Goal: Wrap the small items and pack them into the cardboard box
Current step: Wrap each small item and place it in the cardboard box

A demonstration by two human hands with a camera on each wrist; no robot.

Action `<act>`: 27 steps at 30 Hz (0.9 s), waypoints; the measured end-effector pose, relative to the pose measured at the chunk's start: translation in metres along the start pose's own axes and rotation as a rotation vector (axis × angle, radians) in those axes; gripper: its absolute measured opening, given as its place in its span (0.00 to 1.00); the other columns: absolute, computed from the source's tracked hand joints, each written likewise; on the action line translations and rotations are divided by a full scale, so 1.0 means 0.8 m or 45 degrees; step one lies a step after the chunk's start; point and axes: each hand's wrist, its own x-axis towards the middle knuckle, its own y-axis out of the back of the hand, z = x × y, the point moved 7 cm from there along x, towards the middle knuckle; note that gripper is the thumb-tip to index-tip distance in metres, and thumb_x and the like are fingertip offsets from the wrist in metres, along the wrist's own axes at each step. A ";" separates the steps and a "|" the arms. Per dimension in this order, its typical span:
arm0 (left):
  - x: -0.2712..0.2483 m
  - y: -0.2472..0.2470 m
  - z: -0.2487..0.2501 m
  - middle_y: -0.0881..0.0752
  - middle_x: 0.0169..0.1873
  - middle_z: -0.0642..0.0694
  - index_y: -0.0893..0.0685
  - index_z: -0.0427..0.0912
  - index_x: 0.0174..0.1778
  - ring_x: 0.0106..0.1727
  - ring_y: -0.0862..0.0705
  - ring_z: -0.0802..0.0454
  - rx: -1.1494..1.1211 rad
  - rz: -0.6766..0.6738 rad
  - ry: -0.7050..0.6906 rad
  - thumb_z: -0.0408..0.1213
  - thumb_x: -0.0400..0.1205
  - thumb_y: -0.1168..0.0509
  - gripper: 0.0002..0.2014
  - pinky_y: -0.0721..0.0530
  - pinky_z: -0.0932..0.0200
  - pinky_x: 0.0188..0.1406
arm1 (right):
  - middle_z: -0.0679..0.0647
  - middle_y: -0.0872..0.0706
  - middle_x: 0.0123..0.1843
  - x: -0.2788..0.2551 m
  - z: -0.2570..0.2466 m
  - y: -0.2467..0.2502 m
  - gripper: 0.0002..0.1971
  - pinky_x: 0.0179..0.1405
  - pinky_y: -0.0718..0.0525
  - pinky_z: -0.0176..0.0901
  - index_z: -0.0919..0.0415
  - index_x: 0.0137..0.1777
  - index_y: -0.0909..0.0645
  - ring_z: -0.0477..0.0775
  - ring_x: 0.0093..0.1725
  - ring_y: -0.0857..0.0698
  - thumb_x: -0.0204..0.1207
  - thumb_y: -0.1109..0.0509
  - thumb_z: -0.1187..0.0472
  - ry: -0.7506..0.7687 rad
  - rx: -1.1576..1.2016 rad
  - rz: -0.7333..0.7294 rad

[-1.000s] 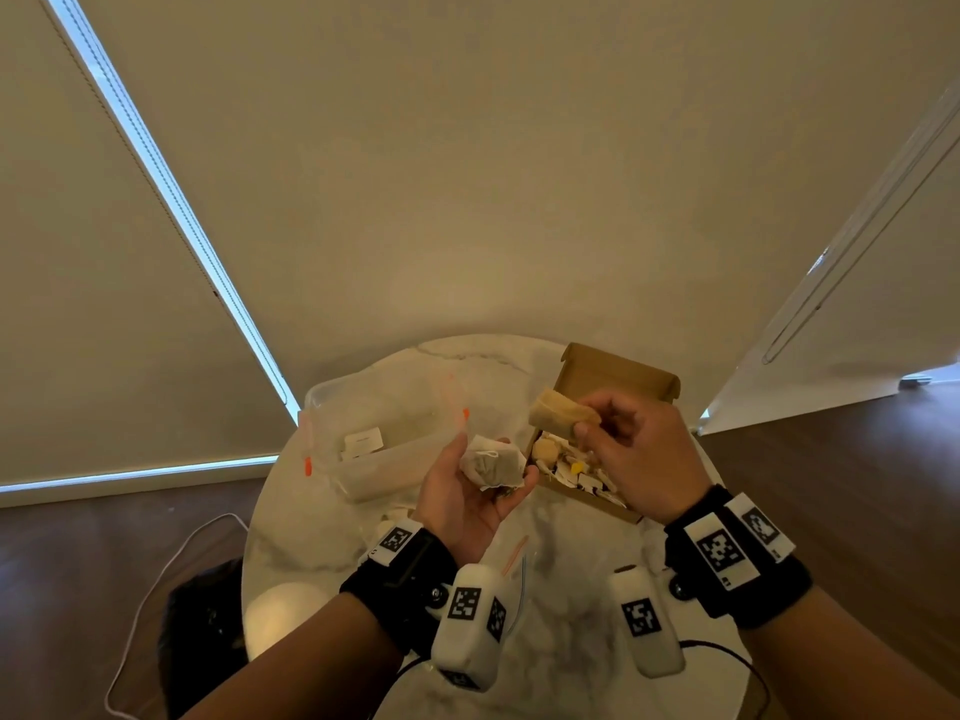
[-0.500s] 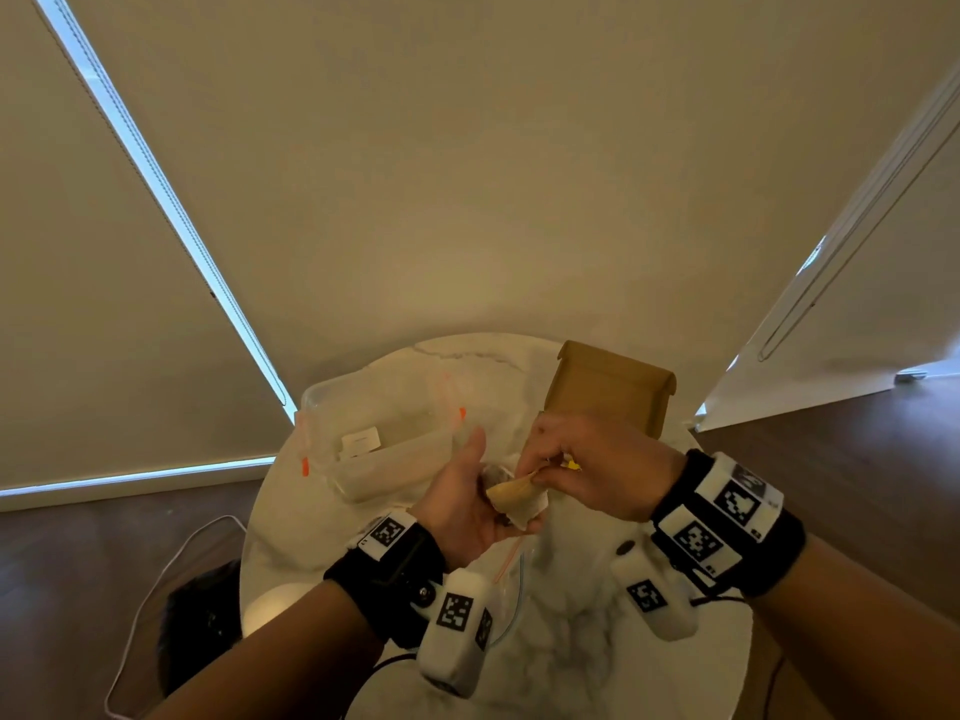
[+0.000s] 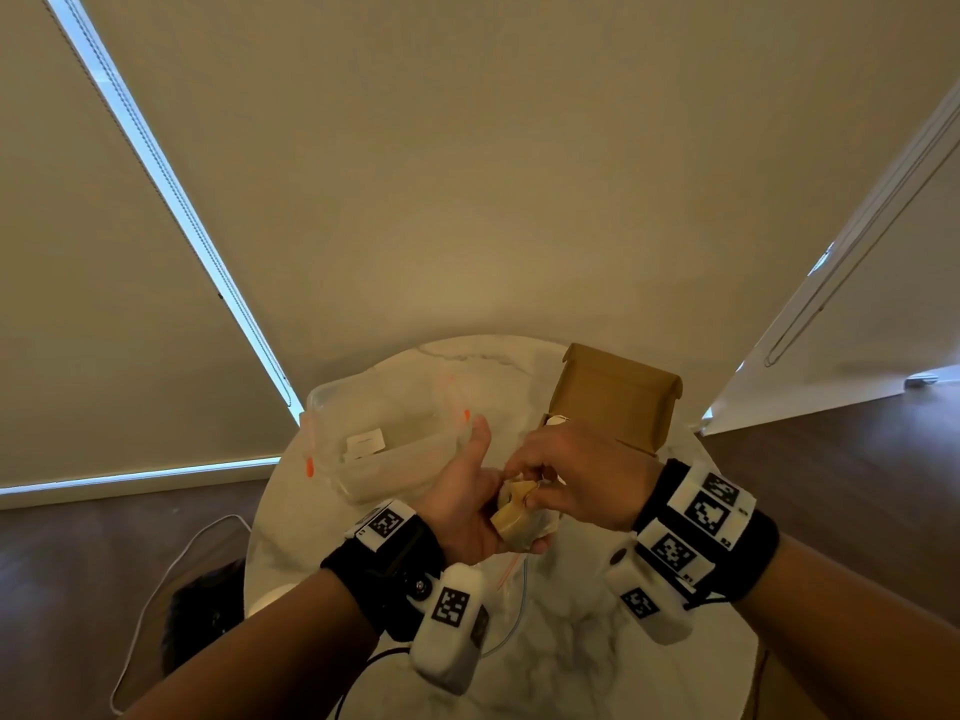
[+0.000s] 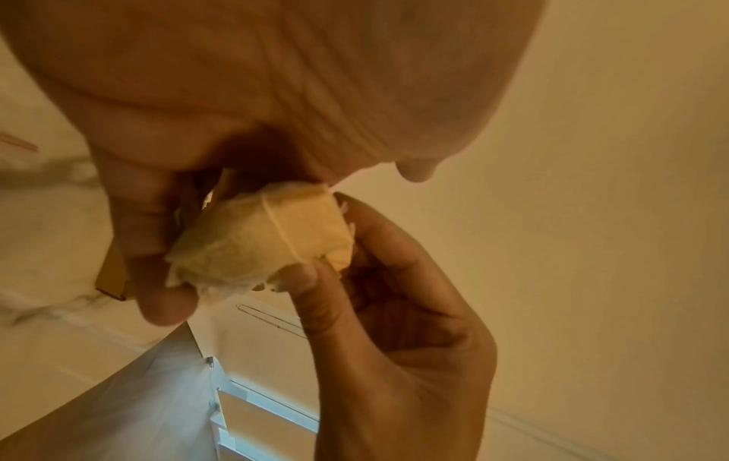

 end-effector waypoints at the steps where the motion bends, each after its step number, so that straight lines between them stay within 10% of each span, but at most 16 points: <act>1: 0.001 0.000 0.000 0.23 0.61 0.32 0.21 0.29 0.69 0.53 0.20 0.40 -0.009 0.005 0.009 0.81 0.70 0.61 0.58 0.18 0.43 0.57 | 0.51 0.14 0.48 -0.001 0.001 0.001 0.11 0.49 0.21 0.44 0.54 0.57 0.15 0.47 0.45 0.20 0.76 0.27 0.57 0.001 0.004 0.014; 7: 0.007 0.009 0.002 0.20 0.51 0.34 0.21 0.25 0.66 0.46 0.17 0.41 -0.155 0.066 -0.043 0.74 0.77 0.52 0.49 0.13 0.45 0.49 | 0.43 0.17 0.41 -0.012 0.005 0.013 0.03 0.39 0.28 0.25 0.55 0.44 0.13 0.37 0.37 0.24 0.72 0.24 0.60 0.044 0.166 0.234; 14: 0.020 0.041 0.001 0.20 0.65 0.26 0.22 0.26 0.65 0.49 0.15 0.39 -0.173 0.403 -0.149 0.33 0.85 0.39 0.16 0.09 0.53 0.35 | 0.50 0.10 0.40 -0.034 0.038 0.048 0.05 0.41 0.12 0.45 0.56 0.43 0.13 0.49 0.38 0.12 0.69 0.22 0.64 -0.111 0.552 0.412; 18: 0.024 0.062 0.005 0.21 0.66 0.25 0.20 0.25 0.59 0.48 0.15 0.38 -0.186 0.543 -0.222 0.30 0.84 0.37 0.12 0.10 0.52 0.32 | 0.50 0.10 0.38 -0.052 0.107 0.073 0.07 0.39 0.11 0.46 0.53 0.46 0.12 0.50 0.37 0.11 0.69 0.22 0.63 -0.312 0.516 0.531; 22: 0.027 0.073 0.004 0.19 0.57 0.28 0.18 0.26 0.51 0.47 0.15 0.38 -0.145 0.585 -0.241 0.30 0.85 0.38 0.09 0.09 0.52 0.34 | 0.43 0.12 0.44 -0.053 0.189 0.042 0.10 0.39 0.25 0.20 0.52 0.52 0.11 0.35 0.40 0.17 0.72 0.25 0.64 -0.541 0.285 0.493; 27: 0.034 0.083 -0.002 0.18 0.59 0.28 0.20 0.24 0.57 0.50 0.16 0.36 -0.140 0.613 -0.239 0.29 0.85 0.38 0.11 0.10 0.53 0.33 | 0.52 0.11 0.51 -0.047 0.293 -0.083 0.07 0.51 0.22 0.37 0.54 0.50 0.11 0.52 0.52 0.16 0.74 0.28 0.60 -0.919 0.128 0.278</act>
